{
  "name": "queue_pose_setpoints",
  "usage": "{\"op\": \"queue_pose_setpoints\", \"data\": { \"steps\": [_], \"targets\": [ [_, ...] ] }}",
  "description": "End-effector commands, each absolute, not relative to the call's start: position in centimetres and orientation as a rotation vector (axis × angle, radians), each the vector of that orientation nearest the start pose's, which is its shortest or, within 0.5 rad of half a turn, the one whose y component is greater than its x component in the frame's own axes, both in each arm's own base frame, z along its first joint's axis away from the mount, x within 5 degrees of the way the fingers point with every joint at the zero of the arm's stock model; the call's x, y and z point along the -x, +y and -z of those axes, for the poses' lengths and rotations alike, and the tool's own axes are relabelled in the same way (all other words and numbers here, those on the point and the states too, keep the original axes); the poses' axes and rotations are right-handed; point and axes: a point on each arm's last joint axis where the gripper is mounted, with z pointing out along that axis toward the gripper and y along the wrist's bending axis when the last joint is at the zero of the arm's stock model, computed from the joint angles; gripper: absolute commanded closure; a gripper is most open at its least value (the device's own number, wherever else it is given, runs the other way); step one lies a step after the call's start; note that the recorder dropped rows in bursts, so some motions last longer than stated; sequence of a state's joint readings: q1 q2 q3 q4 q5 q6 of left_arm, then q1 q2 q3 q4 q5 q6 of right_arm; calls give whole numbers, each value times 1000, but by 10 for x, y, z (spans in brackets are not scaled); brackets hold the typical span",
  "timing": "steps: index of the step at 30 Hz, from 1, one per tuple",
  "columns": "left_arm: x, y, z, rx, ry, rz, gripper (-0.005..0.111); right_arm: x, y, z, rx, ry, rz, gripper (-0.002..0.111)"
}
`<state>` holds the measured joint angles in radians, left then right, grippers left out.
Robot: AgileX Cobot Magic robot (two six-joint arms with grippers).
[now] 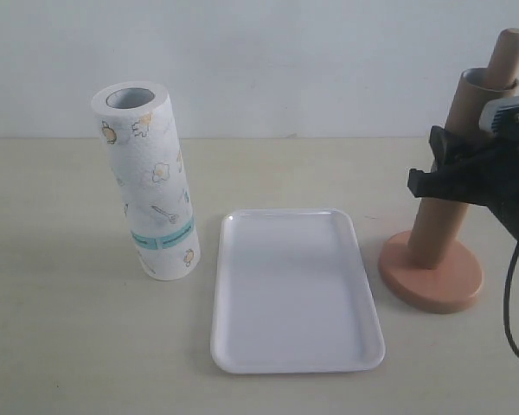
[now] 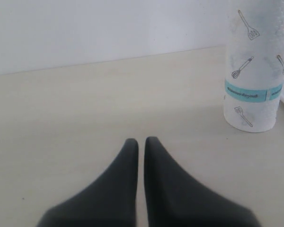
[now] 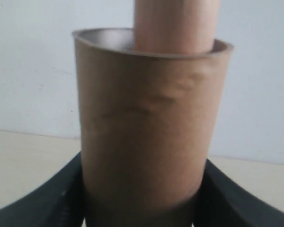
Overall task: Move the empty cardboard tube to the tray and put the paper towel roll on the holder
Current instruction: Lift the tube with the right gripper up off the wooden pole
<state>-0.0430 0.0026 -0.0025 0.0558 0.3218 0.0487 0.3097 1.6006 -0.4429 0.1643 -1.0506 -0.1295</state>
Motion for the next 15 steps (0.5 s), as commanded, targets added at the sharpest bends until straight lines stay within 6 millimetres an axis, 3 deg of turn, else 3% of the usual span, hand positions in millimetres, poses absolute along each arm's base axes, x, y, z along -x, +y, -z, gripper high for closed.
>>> {"op": "queue_pose_setpoints", "data": {
  "steps": [1, 13, 15],
  "targets": [
    [-54, -1, -185, -109, 1795, -50, 103, -265, 77, -206, 279, 1483, -72, 105],
    [-54, -1, -185, -109, 1795, -50, 103, -246, 67, -265, 235, 1353, -25, 105],
    [-54, -1, -185, -109, 1795, -50, 103, -239, 65, -286, 225, 1289, -25, 105]
  ]
}}
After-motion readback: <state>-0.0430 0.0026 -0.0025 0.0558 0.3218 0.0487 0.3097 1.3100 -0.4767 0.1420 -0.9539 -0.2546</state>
